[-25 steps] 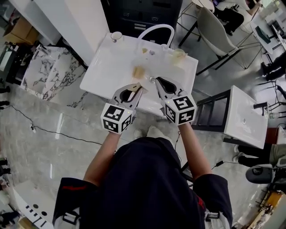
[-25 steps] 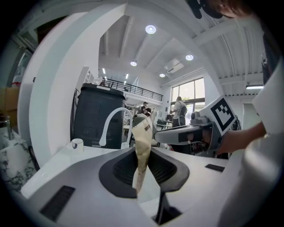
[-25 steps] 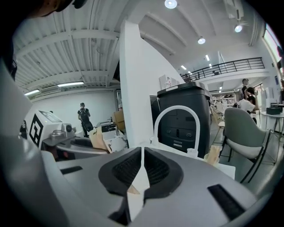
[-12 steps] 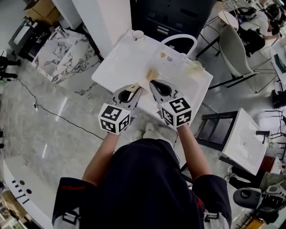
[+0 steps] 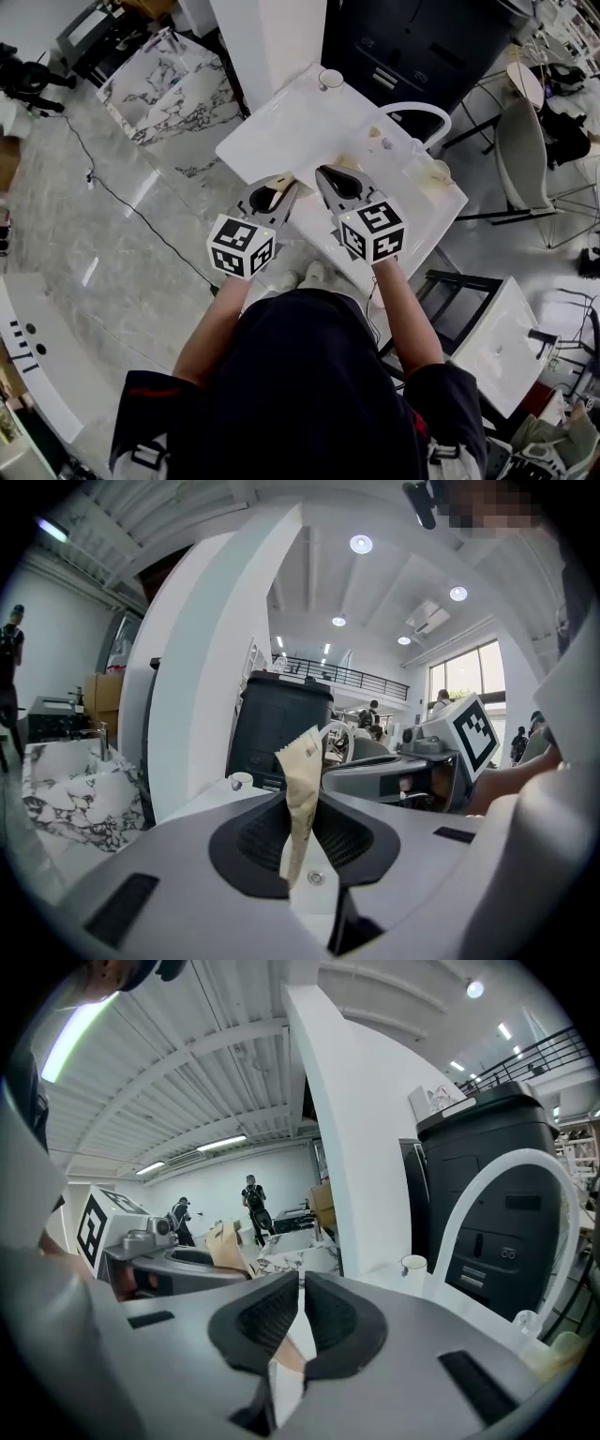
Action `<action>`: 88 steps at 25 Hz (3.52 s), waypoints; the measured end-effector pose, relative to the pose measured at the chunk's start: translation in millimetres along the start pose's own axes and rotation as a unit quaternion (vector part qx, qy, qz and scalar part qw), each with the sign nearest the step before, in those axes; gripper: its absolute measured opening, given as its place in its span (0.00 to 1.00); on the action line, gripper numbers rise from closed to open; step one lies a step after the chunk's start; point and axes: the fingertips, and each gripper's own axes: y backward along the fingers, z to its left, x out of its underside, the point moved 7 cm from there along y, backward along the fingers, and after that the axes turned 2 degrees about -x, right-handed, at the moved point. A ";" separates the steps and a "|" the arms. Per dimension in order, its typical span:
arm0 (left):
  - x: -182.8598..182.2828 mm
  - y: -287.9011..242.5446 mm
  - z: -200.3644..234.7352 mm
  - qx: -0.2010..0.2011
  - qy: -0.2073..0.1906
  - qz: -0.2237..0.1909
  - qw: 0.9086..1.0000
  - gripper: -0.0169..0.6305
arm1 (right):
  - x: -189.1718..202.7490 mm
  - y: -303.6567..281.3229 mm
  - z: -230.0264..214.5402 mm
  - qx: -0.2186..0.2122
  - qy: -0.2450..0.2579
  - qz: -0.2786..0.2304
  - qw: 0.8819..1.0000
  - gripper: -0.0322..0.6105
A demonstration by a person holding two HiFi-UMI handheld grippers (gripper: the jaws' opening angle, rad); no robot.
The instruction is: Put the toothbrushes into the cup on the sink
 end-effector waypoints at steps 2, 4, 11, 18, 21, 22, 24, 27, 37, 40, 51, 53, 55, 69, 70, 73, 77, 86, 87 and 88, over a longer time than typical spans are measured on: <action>-0.7 -0.8 2.2 -0.012 0.003 -0.001 1.000 0.14 | -1.4 -5.3 -2.5 -0.014 0.001 0.001 1.000 0.12; 0.2 -1.7 3.1 -0.023 0.006 -0.003 1.000 0.14 | -1.1 -9.3 -4.8 -0.025 0.001 0.002 1.000 0.12; 7.8 -3.0 1.2 -0.055 0.017 0.002 0.998 0.14 | 1.6 -18.7 -9.7 -0.061 0.002 0.008 0.998 0.12; 16.0 -1.3 -5.2 -0.073 0.030 0.000 0.997 0.14 | 5.1 -11.1 -13.1 -0.069 0.000 0.005 0.998 0.12; 14.5 -2.3 -4.0 -0.077 0.026 0.002 0.997 0.14 | 4.8 -12.6 -15.2 -0.072 -0.001 0.004 0.997 0.12; 13.9 -2.7 -3.8 -0.078 0.026 0.001 0.997 0.14 | 5.0 -13.2 -15.6 -0.073 -0.001 0.005 0.997 0.12; 11.6 -2.1 -2.4 -0.079 0.025 -0.001 0.997 0.14 | 4.3 -16.0 -15.7 -0.077 0.001 0.007 0.997 0.12; 6.1 1.3 7.0 -0.084 0.022 -0.006 0.996 0.14 | 0.3 -24.8 -14.2 -0.079 0.003 0.006 0.997 0.12; -21.8 -16.6 49.5 -0.045 -0.006 -0.009 0.999 0.14 | -16.3 -66.3 -17.7 -0.053 -0.011 -0.004 0.999 0.12; -26.1 -22.6 67.3 -0.034 -0.012 -0.006 0.999 0.14 | -19.3 -81.3 -23.5 -0.038 -0.017 -0.002 0.999 0.12; -39.0 -53.4 136.7 0.012 -0.010 0.006 1.000 0.14 | -34.7 -136.6 -45.3 0.015 -0.038 0.006 0.999 0.12; -40.4 -56.9 147.7 0.020 -0.010 0.007 1.000 0.14 | -36.8 -144.8 -47.2 0.024 -0.040 0.007 0.999 0.12; -42.1 -60.3 158.3 0.028 -0.010 0.008 1.000 0.14 | -38.7 -152.3 -49.0 0.034 -0.042 0.008 0.998 0.12; -54.9 -59.5 238.3 0.084 -0.013 0.017 0.996 0.14 | -58.3 -213.5 -41.0 0.101 -0.060 0.013 0.993 0.12; -55.1 -57.9 243.4 0.086 -0.014 0.017 0.996 0.14 | -58.9 -216.8 -40.1 0.105 -0.062 0.013 0.992 0.12; -53.5 -52.2 257.8 0.092 -0.012 0.018 0.996 0.14 | -58.4 -226.2 -36.1 0.116 -0.065 0.019 0.991 0.12; -49.6 -47.0 273.7 0.098 -0.007 0.019 0.995 0.14 | -55.7 -235.3 -29.7 0.127 -0.062 0.029 0.989 0.12; -42.8 -51.7 275.6 0.120 -0.009 0.026 0.992 0.14 | -46.3 -231.7 -28.0 0.150 -0.070 0.037 0.986 0.12; -43.5 -53.8 274.5 0.123 -0.010 0.026 0.992 0.14 | -45.4 -230.5 -30.0 0.152 -0.071 0.038 0.985 0.12; -44.2 -55.9 273.3 0.126 -0.011 0.027 0.992 0.14 | -44.4 -229.2 -32.2 0.155 -0.073 0.038 0.984 0.12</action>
